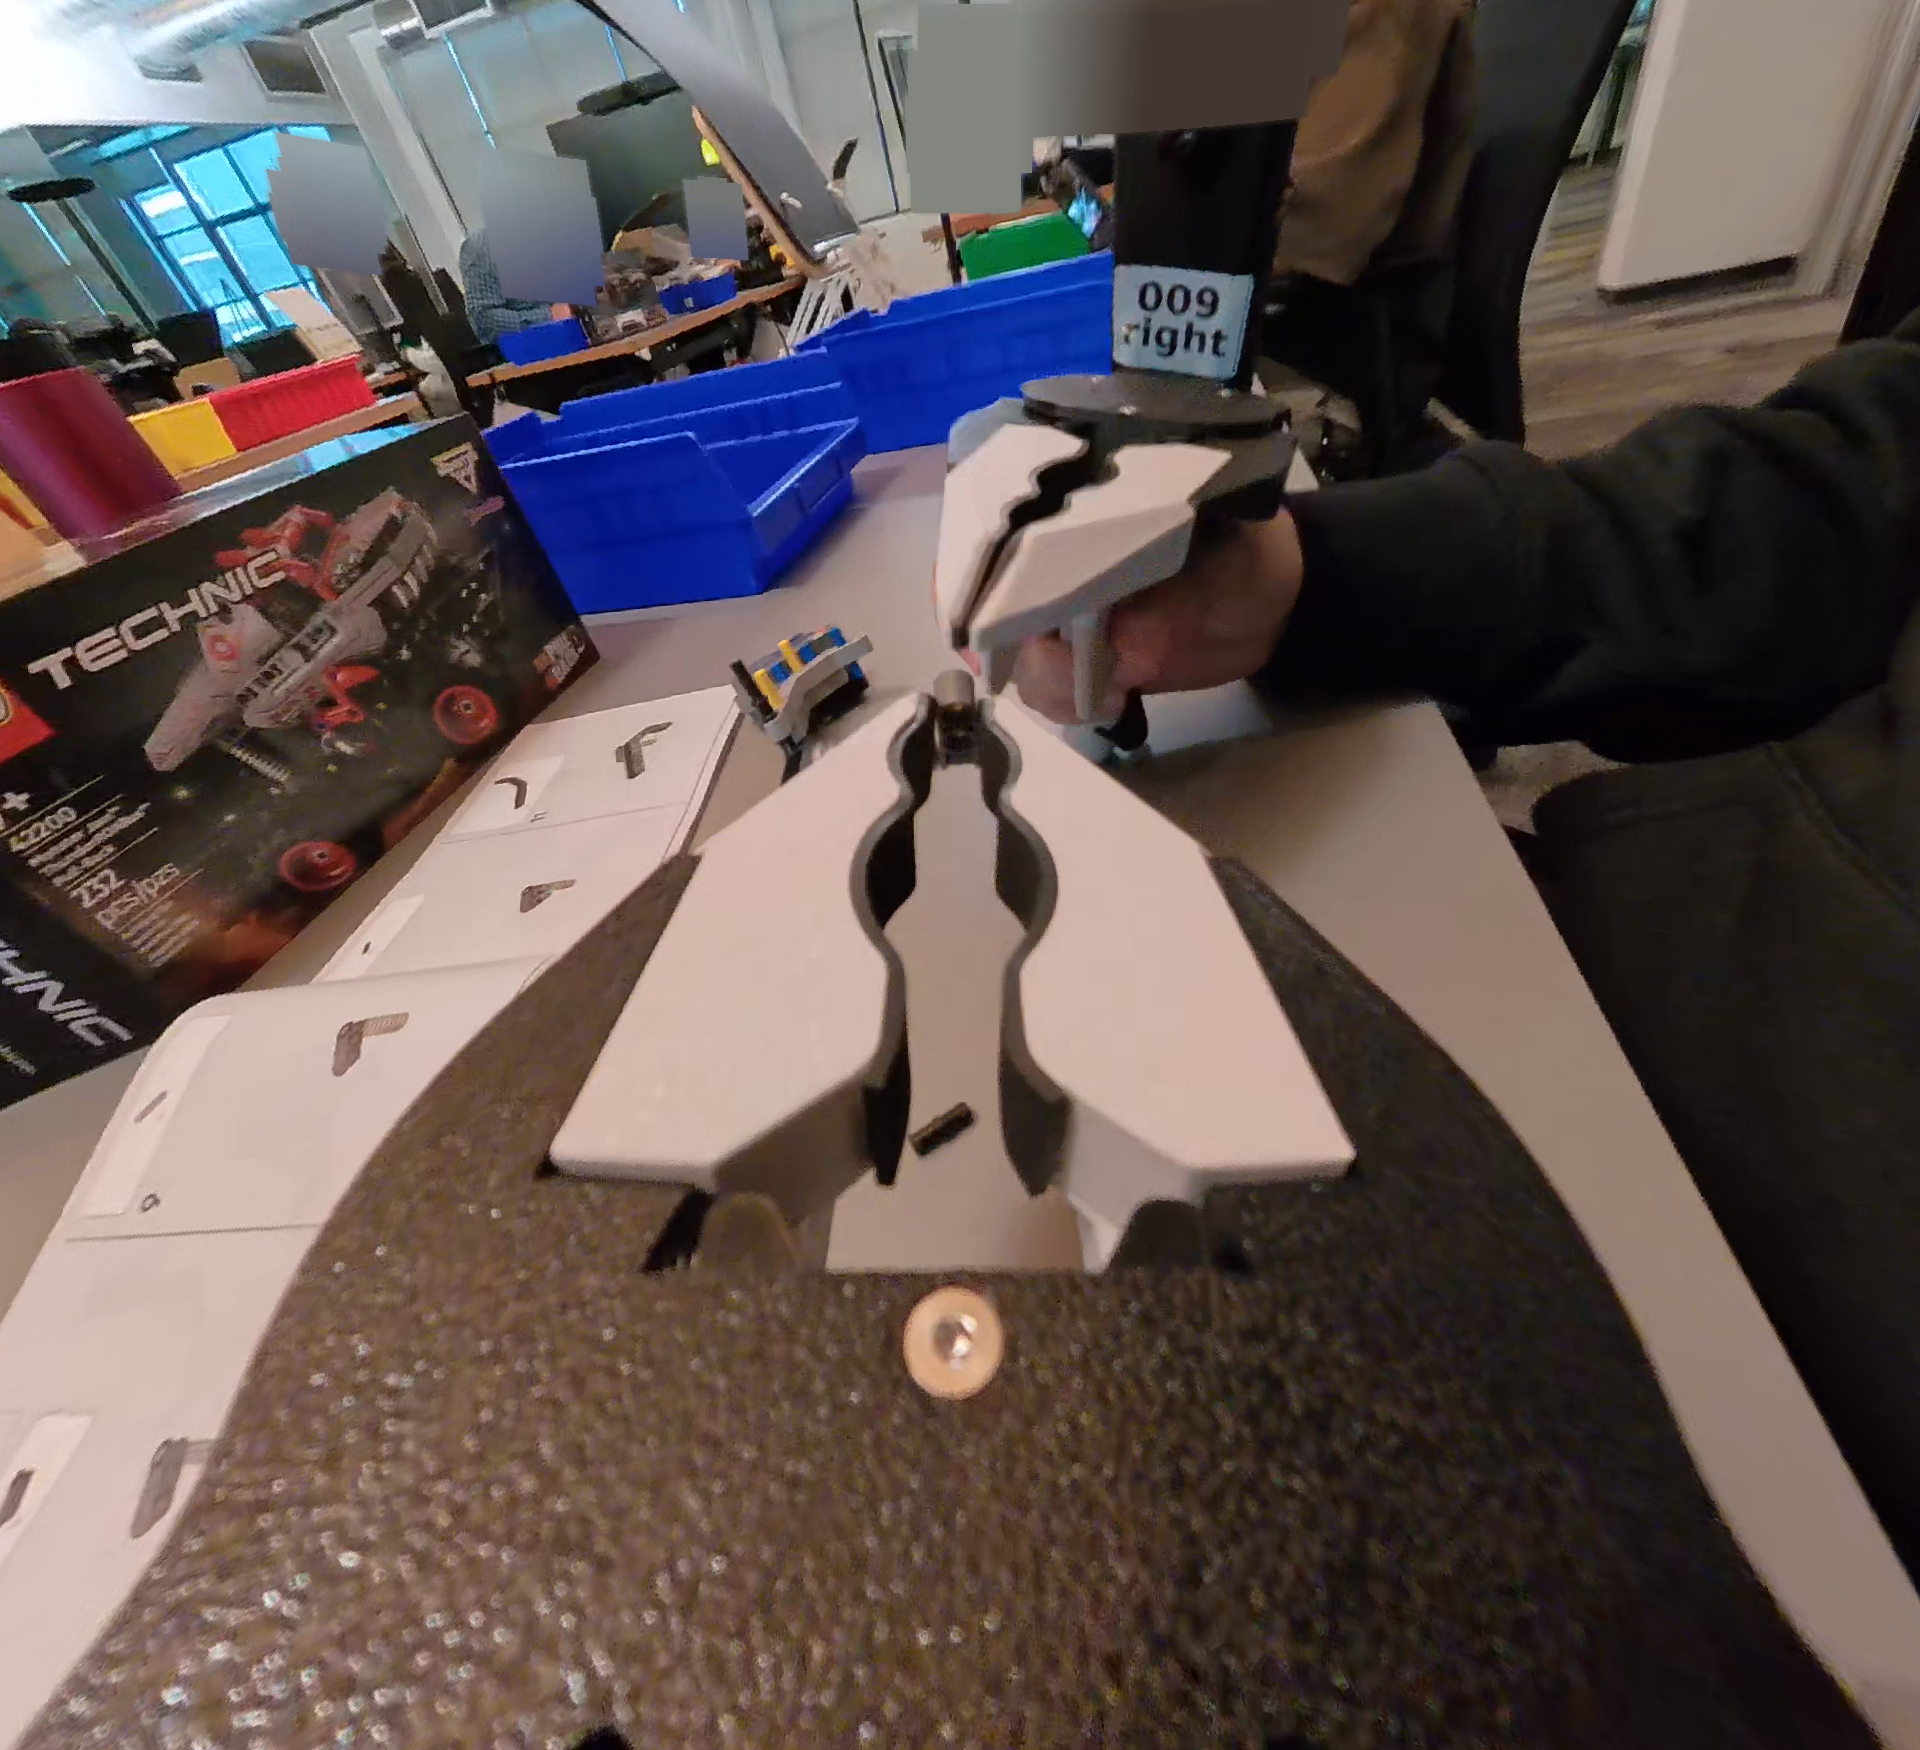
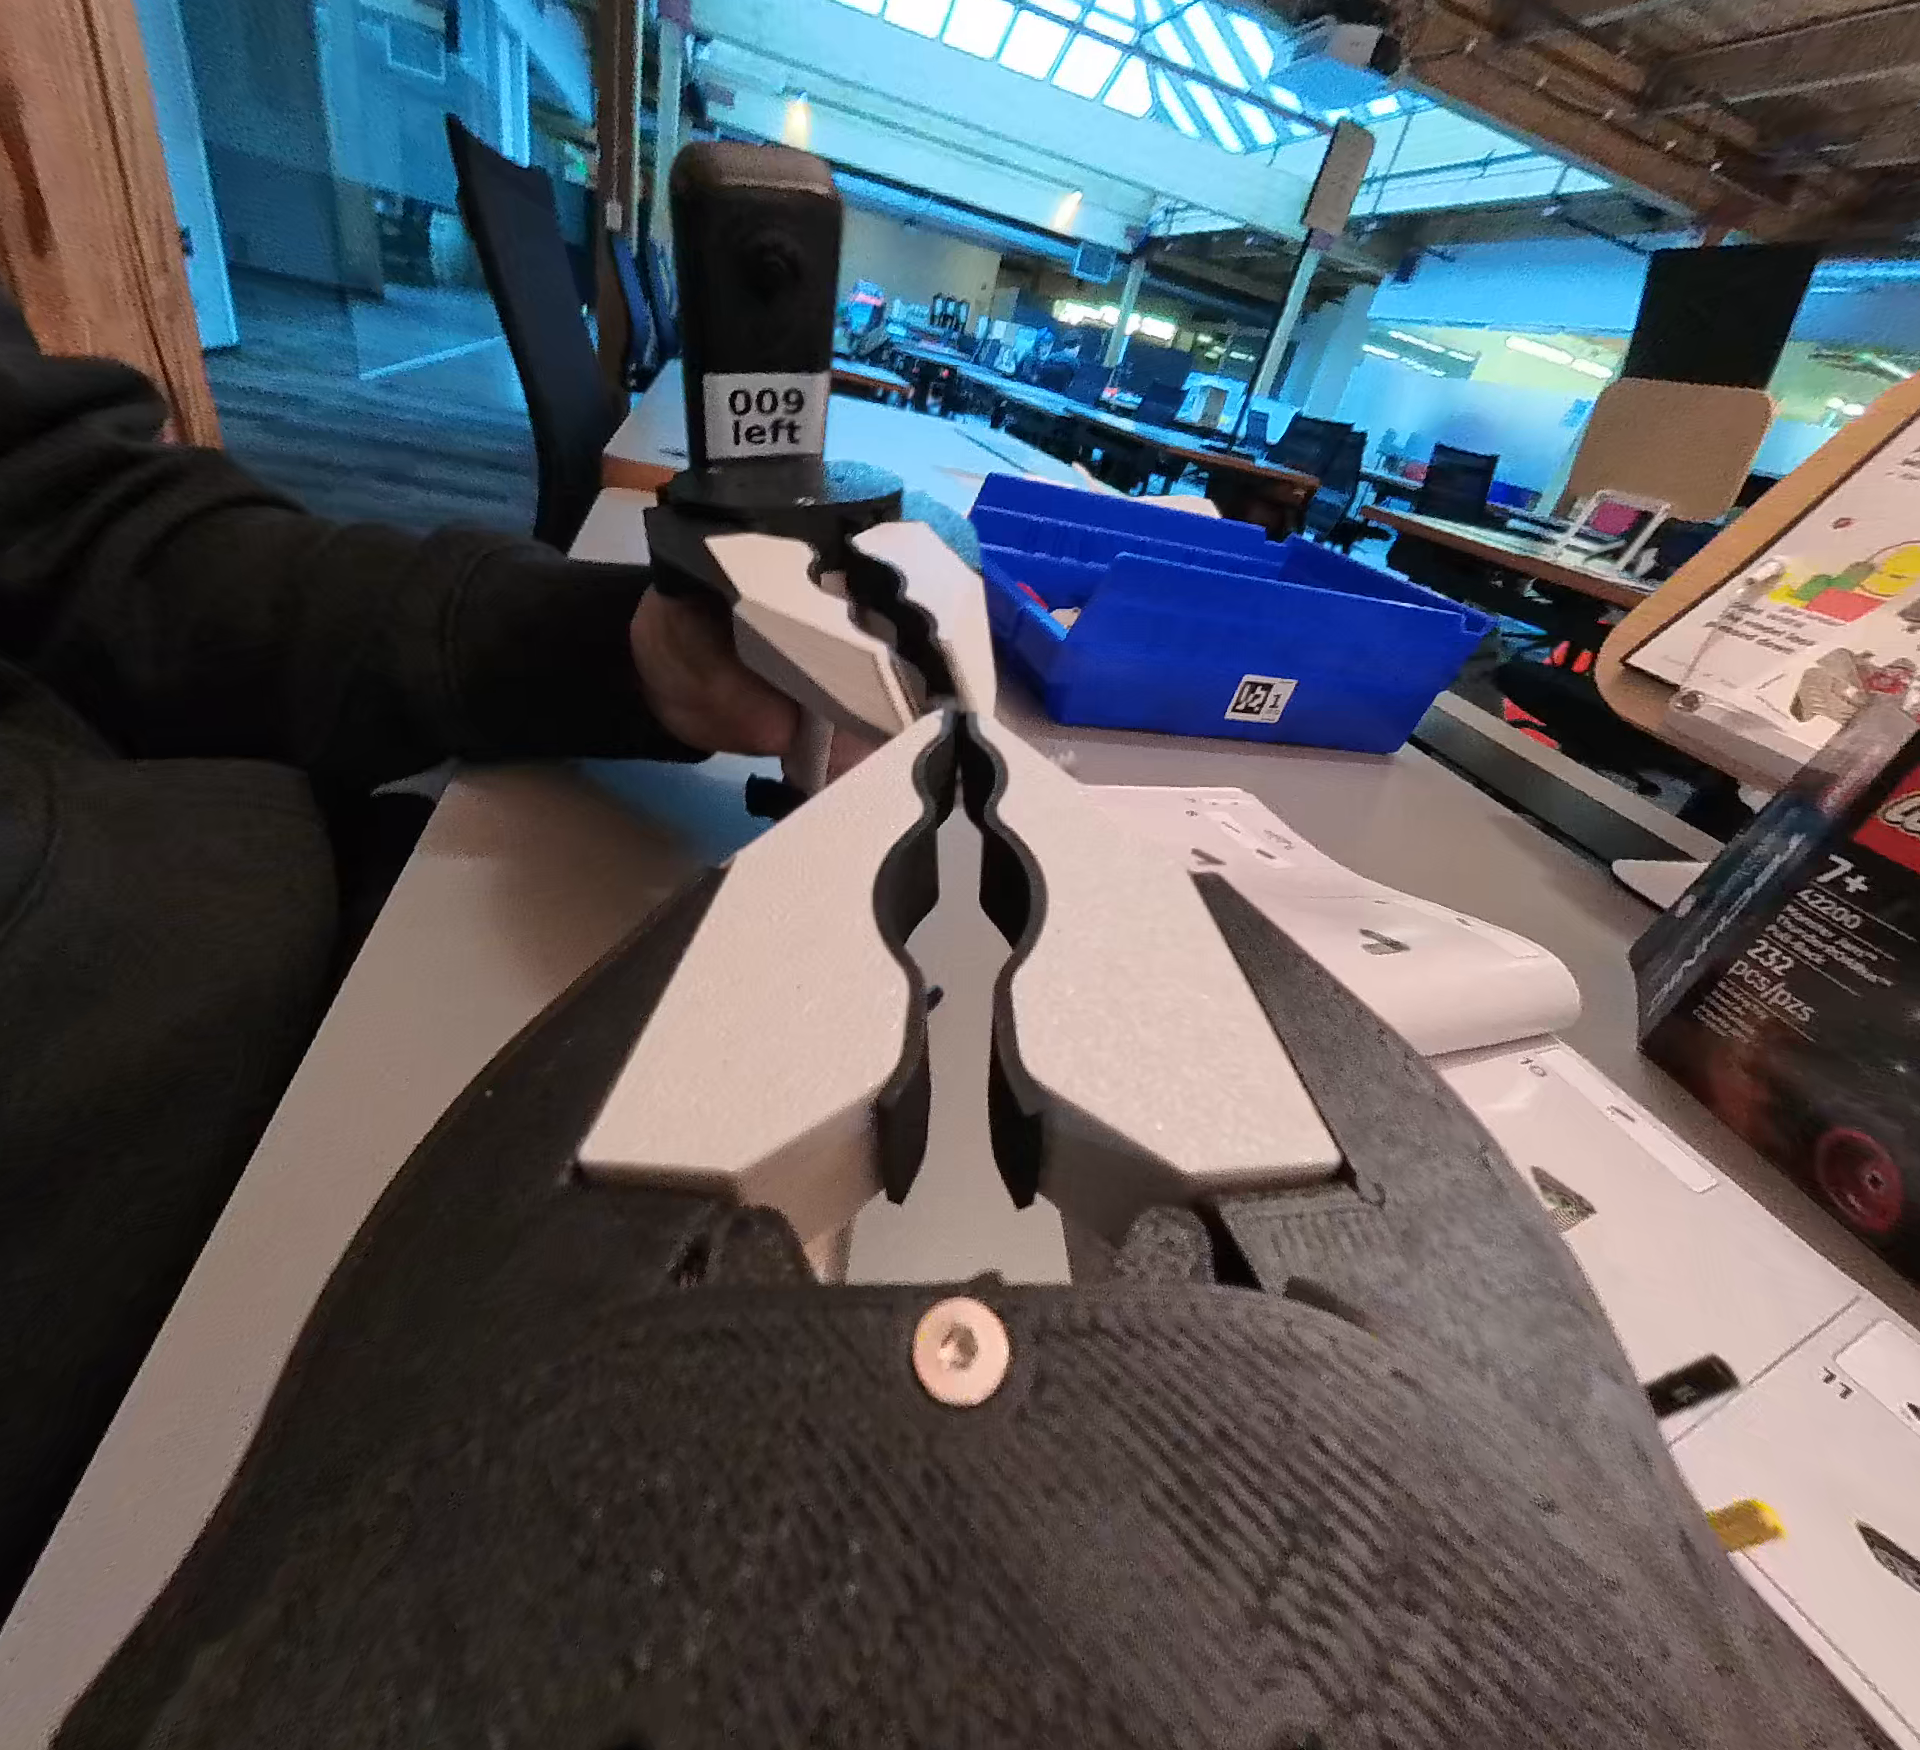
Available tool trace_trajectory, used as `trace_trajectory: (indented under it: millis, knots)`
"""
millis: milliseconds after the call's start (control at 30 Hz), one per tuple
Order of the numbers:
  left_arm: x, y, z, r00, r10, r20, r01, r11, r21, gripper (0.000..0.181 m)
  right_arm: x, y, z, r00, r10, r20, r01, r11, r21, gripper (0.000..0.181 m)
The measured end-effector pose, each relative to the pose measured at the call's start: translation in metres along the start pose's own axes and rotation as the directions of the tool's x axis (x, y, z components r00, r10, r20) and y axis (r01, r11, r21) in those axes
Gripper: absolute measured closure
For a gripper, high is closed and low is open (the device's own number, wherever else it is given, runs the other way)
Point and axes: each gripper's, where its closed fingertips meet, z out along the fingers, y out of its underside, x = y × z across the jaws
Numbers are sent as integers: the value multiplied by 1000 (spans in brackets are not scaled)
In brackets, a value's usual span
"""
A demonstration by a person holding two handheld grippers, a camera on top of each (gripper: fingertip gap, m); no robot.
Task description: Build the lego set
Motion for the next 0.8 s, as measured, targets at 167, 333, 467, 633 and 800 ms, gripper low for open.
trace_trajectory:
  millis: [167,333,467,633,800]
  knots:
    - [-4,6,4,999,35,32,-33,997,-63,176,2,-2,-1,1000,24,2,-24,1000,15,181]
    - [0,-12,-3,997,-79,-24,80,993,87,176,-4,6,2,1000,2,28,-1,999,-49,168]
    - [3,-16,-7,993,-91,-76,100,986,130,176,-7,9,5,999,-22,27,24,997,-73,169]
    - [0,-12,-6,997,-57,-49,62,993,100,176,-6,9,8,999,-43,6,43,996,-74,155]
    - [-10,-5,-1,998,-48,36,46,998,41,176,7,11,9,975,-192,-109,179,977,-113,162]
